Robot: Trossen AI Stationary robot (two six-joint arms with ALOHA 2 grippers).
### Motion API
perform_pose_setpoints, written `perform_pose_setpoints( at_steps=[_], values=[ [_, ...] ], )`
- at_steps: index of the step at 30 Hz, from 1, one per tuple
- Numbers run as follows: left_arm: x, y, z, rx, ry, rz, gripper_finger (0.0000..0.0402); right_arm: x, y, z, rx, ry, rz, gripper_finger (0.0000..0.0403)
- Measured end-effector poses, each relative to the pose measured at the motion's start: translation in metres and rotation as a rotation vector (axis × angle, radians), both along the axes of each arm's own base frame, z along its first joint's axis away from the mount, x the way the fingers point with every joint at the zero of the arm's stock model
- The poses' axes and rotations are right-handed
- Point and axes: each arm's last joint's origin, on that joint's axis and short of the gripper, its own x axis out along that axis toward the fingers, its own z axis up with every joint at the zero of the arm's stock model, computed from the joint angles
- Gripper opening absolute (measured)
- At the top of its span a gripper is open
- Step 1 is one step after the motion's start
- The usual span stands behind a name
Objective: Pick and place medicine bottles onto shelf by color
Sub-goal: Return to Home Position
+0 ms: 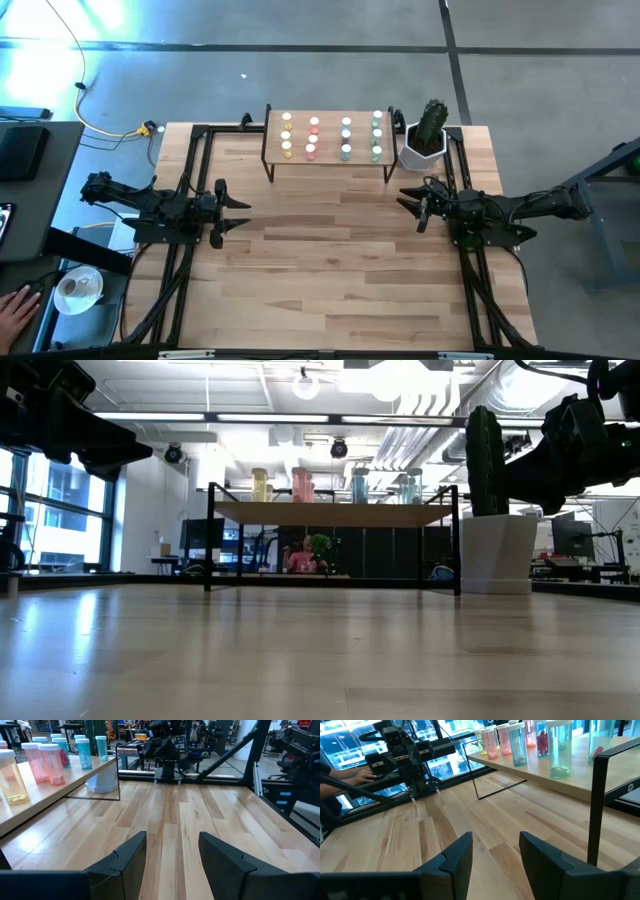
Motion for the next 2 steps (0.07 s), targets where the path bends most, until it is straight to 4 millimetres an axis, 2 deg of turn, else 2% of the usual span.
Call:
perform_pose_setpoints(
  at_steps=[2],
  values=[
    [0.0, 0.0, 0.0, 0.0, 0.0, 0.0, 0.0172, 0.0, 0.0, 0.0, 0.0, 0.0, 0.0, 0.0154]
  ],
)
